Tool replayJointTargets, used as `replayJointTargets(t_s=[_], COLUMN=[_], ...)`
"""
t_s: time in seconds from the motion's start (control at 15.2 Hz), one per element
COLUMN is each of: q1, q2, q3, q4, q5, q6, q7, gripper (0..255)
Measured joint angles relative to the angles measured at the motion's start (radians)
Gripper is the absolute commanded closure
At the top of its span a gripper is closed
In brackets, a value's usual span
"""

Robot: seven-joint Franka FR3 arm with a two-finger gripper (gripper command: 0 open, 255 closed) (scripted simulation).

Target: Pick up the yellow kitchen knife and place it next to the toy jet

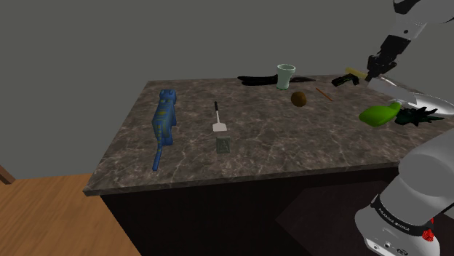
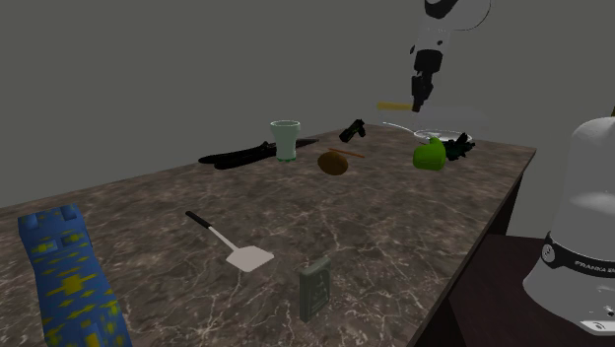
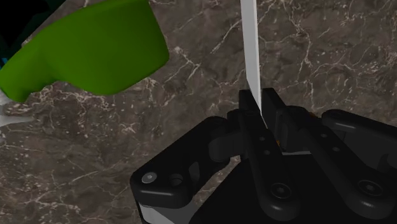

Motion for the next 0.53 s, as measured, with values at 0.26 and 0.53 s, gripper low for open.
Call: replayJointTargets(t_s=[0.26, 0.53], q1=[0.005, -0.041], q2=[0.179, 0.395], q3=[-0.079, -0.135], q4=[0.157, 0.372], q5=[0.089, 0.217], q6=[-0.029, -0.11], q7=[-0.11, -0.228], gripper=[255, 255])
